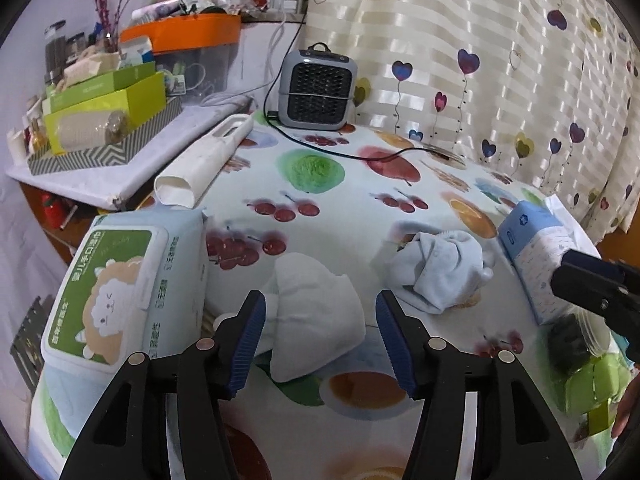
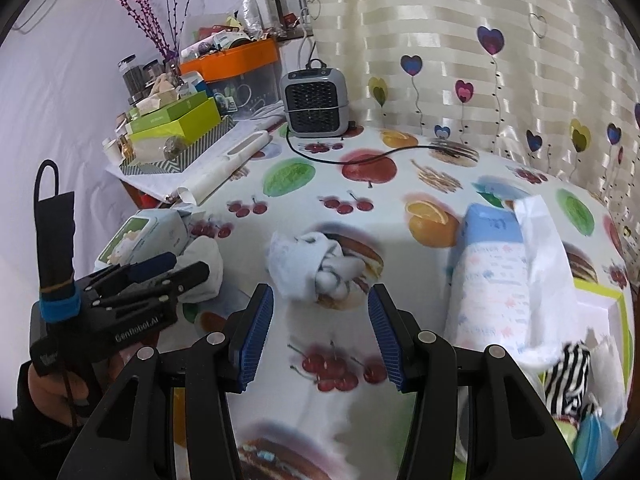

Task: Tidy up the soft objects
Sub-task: 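Grasp the white sock with the right gripper while the left gripper grasps the white cloth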

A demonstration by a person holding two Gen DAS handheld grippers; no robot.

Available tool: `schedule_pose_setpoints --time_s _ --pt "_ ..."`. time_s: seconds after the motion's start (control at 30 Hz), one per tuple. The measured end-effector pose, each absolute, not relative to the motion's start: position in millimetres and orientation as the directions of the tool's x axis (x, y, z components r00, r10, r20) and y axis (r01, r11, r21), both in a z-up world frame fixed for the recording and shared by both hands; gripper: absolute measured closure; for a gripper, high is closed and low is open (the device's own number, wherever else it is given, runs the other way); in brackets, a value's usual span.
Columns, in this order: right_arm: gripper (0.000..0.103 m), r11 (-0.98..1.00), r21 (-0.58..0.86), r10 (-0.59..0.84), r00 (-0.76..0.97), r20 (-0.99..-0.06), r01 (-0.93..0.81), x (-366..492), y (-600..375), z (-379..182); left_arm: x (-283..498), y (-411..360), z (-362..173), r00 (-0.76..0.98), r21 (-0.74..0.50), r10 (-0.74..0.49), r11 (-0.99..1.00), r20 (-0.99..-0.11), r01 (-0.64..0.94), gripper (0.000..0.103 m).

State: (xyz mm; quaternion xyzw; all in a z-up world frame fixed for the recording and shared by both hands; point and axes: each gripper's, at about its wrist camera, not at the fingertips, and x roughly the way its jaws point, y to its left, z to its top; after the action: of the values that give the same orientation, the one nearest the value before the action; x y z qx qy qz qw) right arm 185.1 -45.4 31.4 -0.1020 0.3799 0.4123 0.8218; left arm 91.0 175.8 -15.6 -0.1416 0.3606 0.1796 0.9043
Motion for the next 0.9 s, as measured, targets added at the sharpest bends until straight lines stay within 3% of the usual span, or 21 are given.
schedule_pose_setpoints --time_s 0.63,0.8,0.9 --pt "0.052 0.578 0.046 0.48 0.294 -0.826 -0.815 220.9 28.7 -16.9 105.3 171.3 -28.9 0.673 -0.146 0.152 0.92 -0.724 -0.365 0.046" --pt "0.052 0.607 0.086 0.48 0.278 -0.832 -0.79 227.7 26.9 -18.6 107.1 170.9 -30.6 0.672 -0.146 0.151 0.92 -0.725 -0.365 0.046" --pt "0.058 0.615 0.053 0.462 0.305 -0.833 -0.787 223.6 28.4 -19.4 108.6 170.3 -32.7 0.663 -0.131 0.165 0.919 -0.73 -0.373 0.06"
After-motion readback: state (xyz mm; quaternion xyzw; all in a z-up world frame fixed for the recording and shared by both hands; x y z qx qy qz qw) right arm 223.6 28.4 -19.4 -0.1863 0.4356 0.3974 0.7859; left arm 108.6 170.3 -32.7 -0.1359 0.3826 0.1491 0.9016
